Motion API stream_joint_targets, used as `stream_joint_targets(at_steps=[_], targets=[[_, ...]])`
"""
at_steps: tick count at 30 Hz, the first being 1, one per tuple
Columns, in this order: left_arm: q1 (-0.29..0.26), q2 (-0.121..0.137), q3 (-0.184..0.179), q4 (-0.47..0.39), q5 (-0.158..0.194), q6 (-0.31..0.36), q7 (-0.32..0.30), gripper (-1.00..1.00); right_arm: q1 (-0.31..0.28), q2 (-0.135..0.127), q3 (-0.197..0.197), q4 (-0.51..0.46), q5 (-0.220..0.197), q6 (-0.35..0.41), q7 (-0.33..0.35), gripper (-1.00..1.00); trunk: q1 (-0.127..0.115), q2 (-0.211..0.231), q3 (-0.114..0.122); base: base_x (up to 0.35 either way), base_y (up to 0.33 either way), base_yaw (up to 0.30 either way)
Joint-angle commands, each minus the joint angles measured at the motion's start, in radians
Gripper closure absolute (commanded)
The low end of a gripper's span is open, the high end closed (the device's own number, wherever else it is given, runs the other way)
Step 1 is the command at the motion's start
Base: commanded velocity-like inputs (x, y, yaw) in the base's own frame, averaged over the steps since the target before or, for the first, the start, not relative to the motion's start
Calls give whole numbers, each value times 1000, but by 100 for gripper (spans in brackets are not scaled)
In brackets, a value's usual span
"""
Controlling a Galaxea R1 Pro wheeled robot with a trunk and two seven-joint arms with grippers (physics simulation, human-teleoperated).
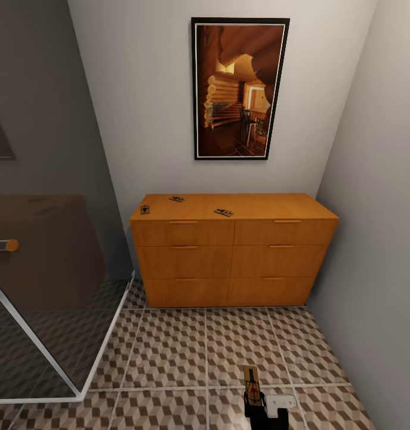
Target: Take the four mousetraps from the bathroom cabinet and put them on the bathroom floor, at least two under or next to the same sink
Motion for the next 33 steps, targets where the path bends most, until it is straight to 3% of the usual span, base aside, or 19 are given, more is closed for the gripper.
stream_joint_targets(at_steps=[1,33], targets=[[-2,0,-7,4,0,-7,3,-100,-1,0,-2,1,8,-2,-4,100,0,-1,-1,0,0,0],[-2,0,-7,4,0,-7,3,-100,-1,5,-2,1,8,-2,-2,100,0,-1,-1,0,0,0]])
